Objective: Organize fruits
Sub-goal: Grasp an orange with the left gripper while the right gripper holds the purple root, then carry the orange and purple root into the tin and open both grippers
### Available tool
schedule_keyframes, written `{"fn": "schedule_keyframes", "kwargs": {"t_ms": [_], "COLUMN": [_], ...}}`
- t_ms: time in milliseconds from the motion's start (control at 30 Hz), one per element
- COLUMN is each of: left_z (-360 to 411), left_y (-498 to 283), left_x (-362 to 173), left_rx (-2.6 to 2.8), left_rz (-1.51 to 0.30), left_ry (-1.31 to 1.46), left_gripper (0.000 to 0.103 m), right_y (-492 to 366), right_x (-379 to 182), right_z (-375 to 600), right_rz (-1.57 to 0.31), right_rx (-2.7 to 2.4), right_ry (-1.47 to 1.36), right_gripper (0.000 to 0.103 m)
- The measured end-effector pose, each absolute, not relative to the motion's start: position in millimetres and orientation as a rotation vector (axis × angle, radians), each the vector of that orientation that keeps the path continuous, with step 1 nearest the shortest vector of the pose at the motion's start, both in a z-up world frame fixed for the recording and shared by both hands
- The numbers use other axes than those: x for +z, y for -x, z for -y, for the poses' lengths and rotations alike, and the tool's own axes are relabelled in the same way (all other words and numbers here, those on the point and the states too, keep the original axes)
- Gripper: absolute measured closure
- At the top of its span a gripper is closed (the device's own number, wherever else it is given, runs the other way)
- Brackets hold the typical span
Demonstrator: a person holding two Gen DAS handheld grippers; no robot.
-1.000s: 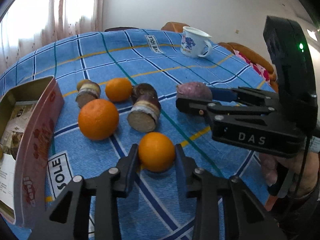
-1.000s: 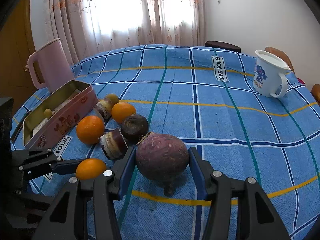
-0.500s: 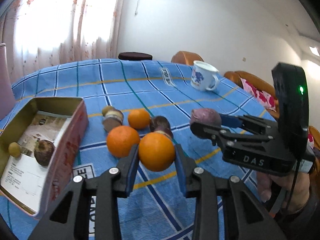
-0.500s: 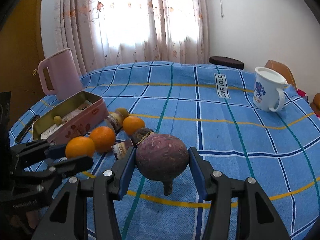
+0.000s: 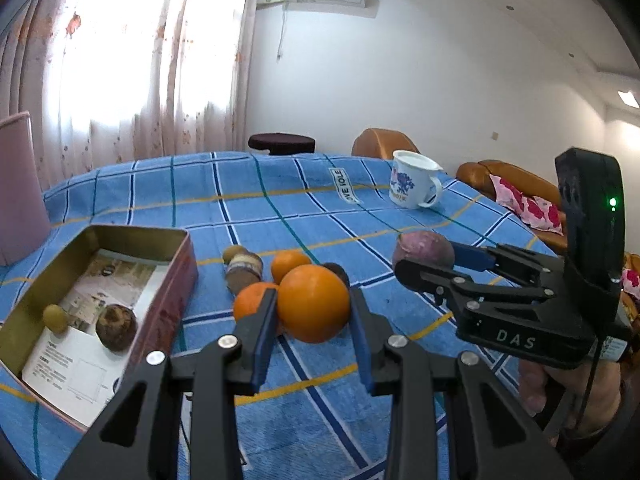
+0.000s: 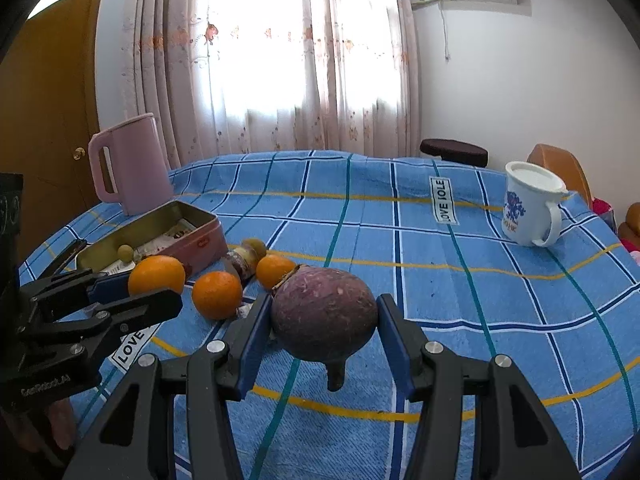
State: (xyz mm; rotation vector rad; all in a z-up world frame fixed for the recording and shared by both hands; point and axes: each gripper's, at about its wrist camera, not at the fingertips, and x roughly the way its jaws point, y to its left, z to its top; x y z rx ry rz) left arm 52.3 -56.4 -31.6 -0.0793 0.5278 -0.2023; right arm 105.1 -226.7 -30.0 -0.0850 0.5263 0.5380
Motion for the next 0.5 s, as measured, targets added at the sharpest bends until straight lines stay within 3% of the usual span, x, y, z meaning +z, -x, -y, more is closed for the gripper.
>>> {"fn": "schedule_keyframes", "kwargs": {"t_ms": [500], "left_z": [56.7], "left_y": [-43.8], "left_x": [-22.3], "left_rx": [-0.147], "left_rz": [-0.451], "left_ry": [0.032], "left_gripper": [0.067], "right_y": [-90.8], "right_x": [-23.2], "right_z": [229.6], "right_rz": [-0.436], "right_rx": [0.54], "right_ry": [0.083], "right_gripper": [0.049]}}
